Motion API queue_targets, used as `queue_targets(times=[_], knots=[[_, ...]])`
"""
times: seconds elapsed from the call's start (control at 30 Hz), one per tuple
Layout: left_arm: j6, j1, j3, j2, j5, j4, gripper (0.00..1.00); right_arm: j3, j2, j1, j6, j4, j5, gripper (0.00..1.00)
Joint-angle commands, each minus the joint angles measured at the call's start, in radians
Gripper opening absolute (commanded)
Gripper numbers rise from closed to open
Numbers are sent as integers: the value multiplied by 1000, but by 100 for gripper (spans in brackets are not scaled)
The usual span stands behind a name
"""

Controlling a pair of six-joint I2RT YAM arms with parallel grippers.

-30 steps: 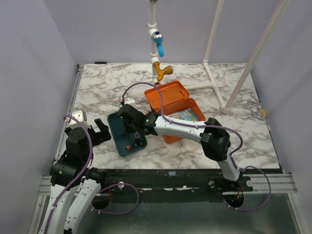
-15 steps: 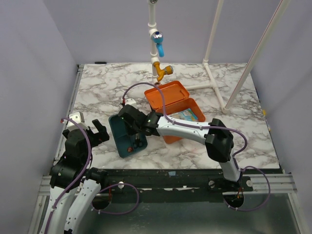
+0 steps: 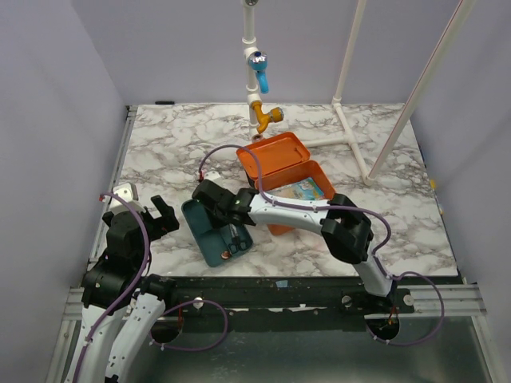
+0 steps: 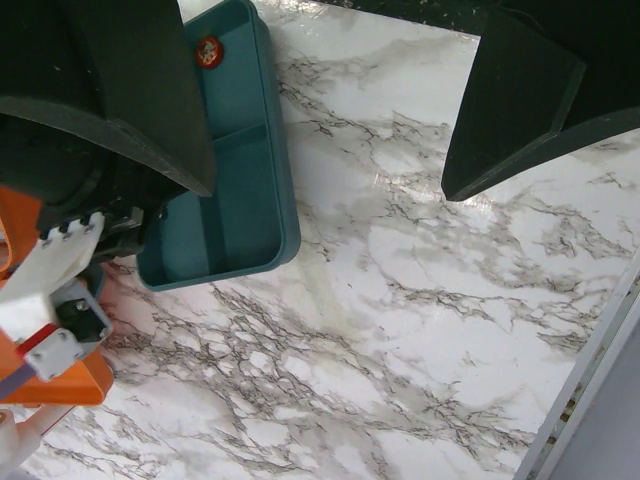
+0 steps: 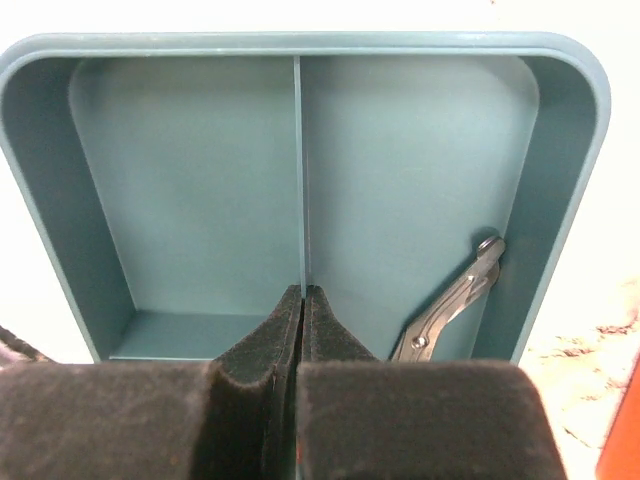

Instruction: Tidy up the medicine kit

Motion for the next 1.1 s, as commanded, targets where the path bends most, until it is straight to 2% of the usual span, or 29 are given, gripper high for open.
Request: queue_targets(times=[0.0, 0.33, 0.53, 0.6, 1.07], knots=[[6, 8, -1, -2, -6, 14, 99, 6, 74, 7, -20, -24, -19, 1], [12, 8, -4, 3, 3, 20, 98, -3, 97, 7, -24, -22, -27, 1], [14, 8, -5, 7, 7, 21, 98, -42, 21, 7, -27, 8, -11, 28], [15, 8, -4, 8, 9, 23, 98, -59, -6, 6, -25, 10, -4, 34], [17, 11, -4, 19, 14, 25, 99, -288, -165, 24, -16, 81, -72, 41]])
